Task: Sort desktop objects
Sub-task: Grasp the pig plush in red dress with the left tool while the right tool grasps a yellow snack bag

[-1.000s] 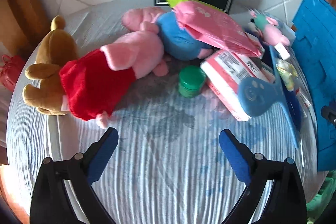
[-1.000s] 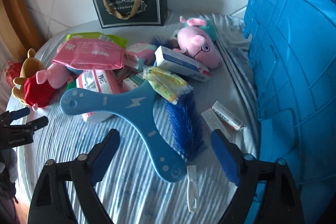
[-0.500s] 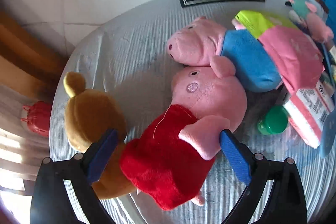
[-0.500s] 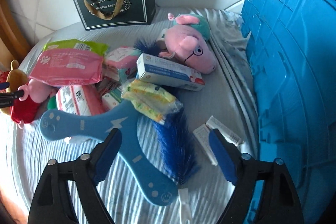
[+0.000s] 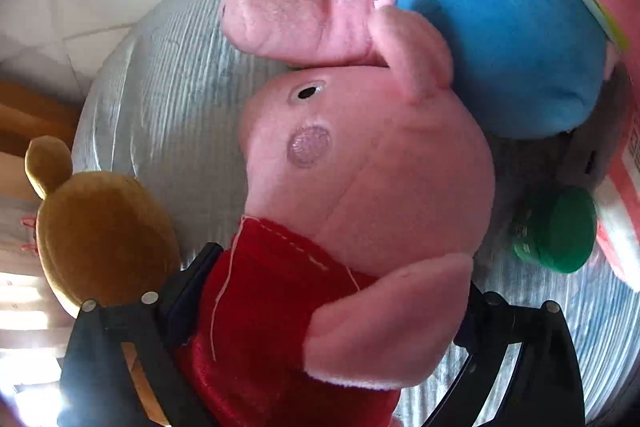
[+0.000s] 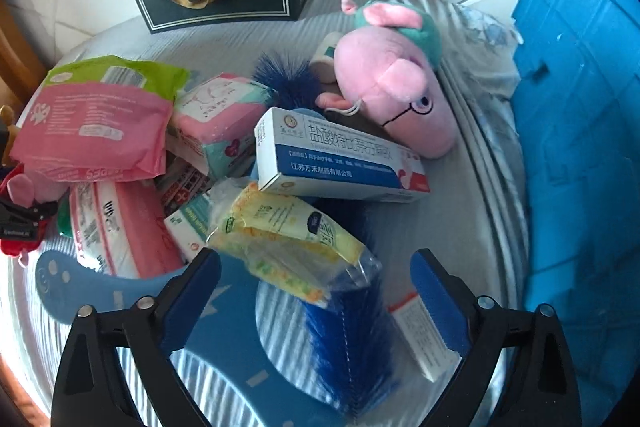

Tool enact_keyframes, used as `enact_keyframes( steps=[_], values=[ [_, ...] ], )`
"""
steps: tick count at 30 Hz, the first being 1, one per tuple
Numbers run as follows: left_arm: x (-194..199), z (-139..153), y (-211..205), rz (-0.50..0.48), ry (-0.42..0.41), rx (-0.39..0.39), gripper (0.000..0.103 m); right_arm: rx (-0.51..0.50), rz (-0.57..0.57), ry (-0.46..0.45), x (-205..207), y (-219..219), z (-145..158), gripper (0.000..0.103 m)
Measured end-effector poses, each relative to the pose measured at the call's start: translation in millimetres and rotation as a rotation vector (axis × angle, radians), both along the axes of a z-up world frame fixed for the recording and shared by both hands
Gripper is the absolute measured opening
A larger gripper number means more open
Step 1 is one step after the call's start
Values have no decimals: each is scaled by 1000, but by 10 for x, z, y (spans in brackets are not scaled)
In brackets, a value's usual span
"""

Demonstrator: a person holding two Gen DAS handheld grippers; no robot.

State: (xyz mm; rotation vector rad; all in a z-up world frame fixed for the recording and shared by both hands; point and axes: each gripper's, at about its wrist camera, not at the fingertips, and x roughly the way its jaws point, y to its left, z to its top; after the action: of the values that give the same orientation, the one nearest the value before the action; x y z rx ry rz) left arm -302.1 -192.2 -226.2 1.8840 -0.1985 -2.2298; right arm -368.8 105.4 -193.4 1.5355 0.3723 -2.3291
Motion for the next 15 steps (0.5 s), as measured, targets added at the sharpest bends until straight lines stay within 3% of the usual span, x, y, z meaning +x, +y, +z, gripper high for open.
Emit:
enact_keyframes(
  steps=[1,4,8,15],
  values=[
    [14,33,-14,10,15,16,92,-4,6,-9,-34,-18,-35,52],
    [108,142,-24,36,56,52,83,-9,7,-18,-70,-36,-83,36],
    [369,418,11,68,148,119,79,-57,7,15,50,5,91,34],
    [894,1176,205,64,336,173,79,-119,41,130,433,10,747,34]
  ],
)
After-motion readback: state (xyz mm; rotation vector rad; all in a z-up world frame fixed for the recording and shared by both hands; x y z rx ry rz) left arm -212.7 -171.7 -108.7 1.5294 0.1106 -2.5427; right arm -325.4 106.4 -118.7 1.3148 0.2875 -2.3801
